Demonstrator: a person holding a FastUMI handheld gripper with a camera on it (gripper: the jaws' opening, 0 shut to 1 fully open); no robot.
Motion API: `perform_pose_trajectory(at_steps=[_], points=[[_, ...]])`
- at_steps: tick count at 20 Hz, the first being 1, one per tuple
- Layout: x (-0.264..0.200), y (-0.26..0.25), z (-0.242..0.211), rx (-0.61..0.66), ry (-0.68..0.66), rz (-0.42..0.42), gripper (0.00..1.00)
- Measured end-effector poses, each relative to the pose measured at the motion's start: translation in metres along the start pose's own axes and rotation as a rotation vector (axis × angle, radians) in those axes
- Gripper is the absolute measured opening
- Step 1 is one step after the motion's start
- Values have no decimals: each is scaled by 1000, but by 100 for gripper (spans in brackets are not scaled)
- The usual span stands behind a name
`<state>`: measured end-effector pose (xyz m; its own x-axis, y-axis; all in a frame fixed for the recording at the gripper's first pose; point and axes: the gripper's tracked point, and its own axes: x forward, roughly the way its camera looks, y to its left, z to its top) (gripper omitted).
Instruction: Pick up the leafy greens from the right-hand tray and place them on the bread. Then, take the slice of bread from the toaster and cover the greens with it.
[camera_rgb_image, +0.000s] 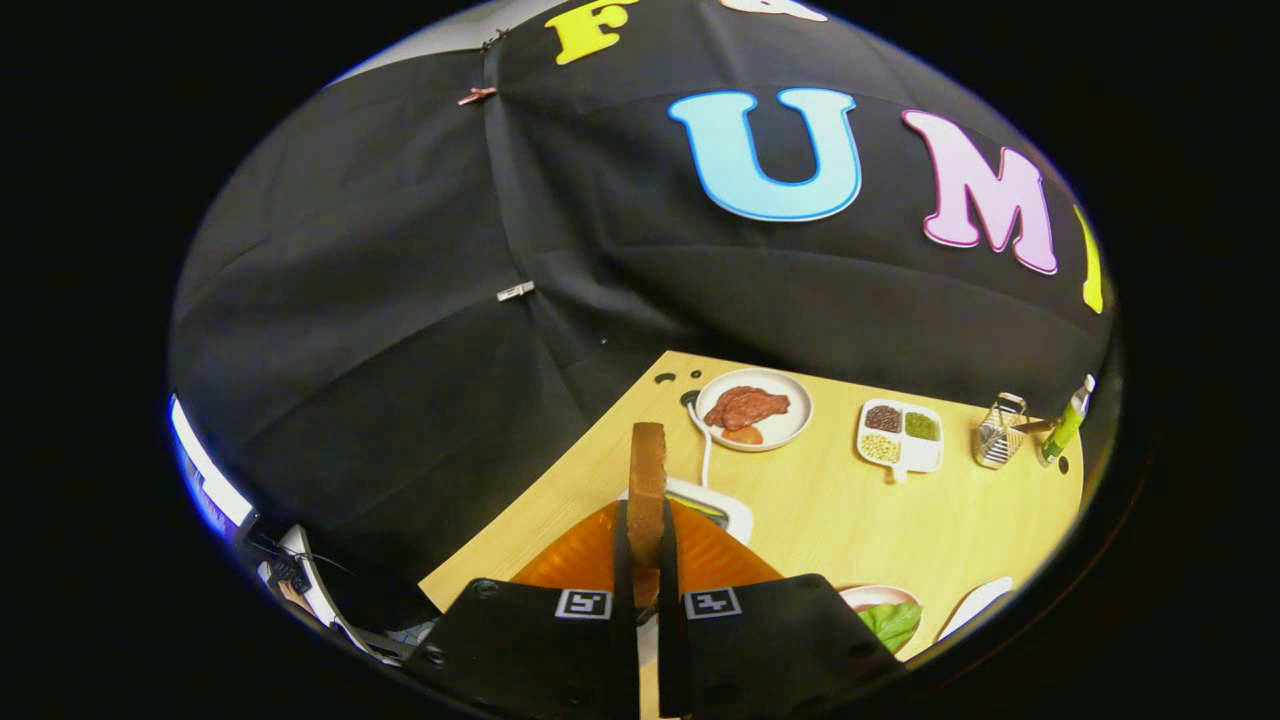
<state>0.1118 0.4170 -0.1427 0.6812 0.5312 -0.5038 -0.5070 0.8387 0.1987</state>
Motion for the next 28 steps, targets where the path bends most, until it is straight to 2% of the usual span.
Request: perform_pose_trajectory(at_steps=[5,11,14,26,28], points=[[-24,-62,-3,94,-16,-74,12],[-43,-125,-54,203,45,-139,12],[-50,-138,-87,262,108,-124,12],[-50,-196,-175,406,207,-164,12],[-51,-204,-179,443,193,-169,12]])
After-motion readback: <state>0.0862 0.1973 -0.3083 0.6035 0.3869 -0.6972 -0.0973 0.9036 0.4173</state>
